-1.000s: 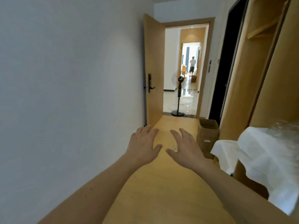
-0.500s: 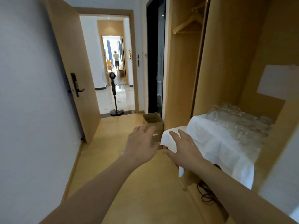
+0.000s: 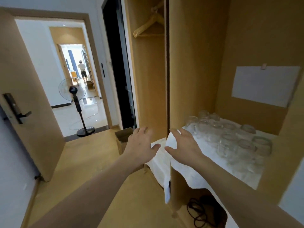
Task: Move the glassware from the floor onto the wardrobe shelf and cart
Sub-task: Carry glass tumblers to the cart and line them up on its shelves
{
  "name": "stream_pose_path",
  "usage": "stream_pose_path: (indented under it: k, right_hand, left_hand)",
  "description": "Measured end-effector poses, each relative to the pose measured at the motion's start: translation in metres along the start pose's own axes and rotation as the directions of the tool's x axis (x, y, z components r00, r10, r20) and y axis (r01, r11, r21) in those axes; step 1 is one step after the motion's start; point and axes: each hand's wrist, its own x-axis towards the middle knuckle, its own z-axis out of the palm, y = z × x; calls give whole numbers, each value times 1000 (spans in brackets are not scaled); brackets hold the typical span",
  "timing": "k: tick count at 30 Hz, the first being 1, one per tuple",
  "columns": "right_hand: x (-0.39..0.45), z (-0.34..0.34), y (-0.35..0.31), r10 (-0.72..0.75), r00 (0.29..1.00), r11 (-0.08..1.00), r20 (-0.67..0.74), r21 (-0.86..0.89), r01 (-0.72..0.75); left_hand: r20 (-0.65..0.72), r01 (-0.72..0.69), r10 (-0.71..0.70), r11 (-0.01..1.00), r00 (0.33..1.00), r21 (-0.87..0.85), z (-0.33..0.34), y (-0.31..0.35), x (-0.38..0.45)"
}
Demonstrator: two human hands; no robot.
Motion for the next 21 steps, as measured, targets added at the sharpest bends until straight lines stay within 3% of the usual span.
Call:
stream_pose_path:
  k: [8, 21]
  right_hand:
    - [98, -14, 83, 80, 996, 996, -39, 33, -79]
    - [181, -17, 194, 326, 935, 945, -140, 30, -325]
  left_hand:
    - [65, -119, 119, 993, 991, -9, 32, 48, 130]
    - [133, -398, 414, 908, 900, -133, 118, 108, 293]
